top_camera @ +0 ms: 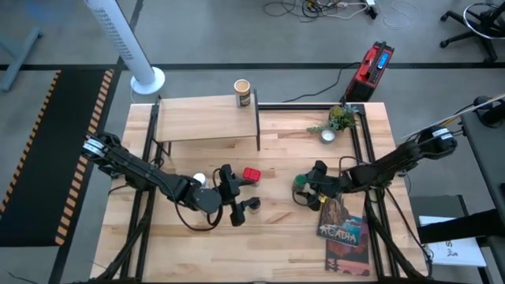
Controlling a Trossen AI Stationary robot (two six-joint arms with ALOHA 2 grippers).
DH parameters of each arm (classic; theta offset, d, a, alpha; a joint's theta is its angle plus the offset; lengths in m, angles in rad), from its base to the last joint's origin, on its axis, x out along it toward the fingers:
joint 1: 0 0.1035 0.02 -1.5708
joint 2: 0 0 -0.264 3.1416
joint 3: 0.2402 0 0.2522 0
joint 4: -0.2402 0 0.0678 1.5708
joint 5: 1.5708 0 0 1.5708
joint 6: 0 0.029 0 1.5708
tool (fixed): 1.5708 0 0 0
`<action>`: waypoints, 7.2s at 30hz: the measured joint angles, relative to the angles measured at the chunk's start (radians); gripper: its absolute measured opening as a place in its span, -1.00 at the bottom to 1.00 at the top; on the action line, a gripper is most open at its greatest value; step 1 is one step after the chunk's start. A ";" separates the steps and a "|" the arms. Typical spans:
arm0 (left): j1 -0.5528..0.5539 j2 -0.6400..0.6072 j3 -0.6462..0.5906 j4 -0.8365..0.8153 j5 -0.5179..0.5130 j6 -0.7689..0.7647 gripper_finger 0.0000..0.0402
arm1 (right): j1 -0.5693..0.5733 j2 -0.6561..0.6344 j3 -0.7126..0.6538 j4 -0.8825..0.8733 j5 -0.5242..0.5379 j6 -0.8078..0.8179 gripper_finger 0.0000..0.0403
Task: Shelf spices
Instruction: Put the green seasoning bottle on the shelf
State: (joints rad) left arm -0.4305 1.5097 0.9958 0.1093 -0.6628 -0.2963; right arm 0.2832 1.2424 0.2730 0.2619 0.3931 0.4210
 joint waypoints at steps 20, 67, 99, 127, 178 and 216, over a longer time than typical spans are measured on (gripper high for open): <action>-0.005 0.000 -0.040 -0.006 0.002 -0.050 0.21 | -0.074 -0.077 0.561 -0.914 -0.188 0.059 0.55; -0.044 0.000 -0.220 0.188 0.080 -0.158 0.21 | -0.278 0.481 0.848 -1.166 -0.440 -0.209 0.18; -0.073 0.000 -0.220 0.318 0.152 -0.132 0.21 | -0.326 0.474 1.412 -1.395 -0.480 -0.472 -0.11; -0.073 -0.005 -0.220 0.354 0.259 -0.169 0.21 | -0.500 0.858 2.050 -1.600 -0.396 -0.817 -0.11; 0.079 -0.235 -0.021 -0.286 0.023 0.081 0.23 | -0.246 0.780 2.076 -1.634 -0.415 -0.817 -0.11; 0.150 -0.138 0.096 -0.265 0.082 0.207 0.16 | -0.237 0.791 2.078 -1.525 -0.459 -0.793 -0.11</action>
State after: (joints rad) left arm -0.2807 1.3712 1.0920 -0.1561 -0.5805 -0.0894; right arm 0.0460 2.0331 2.3512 -1.2627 -0.0661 -0.3719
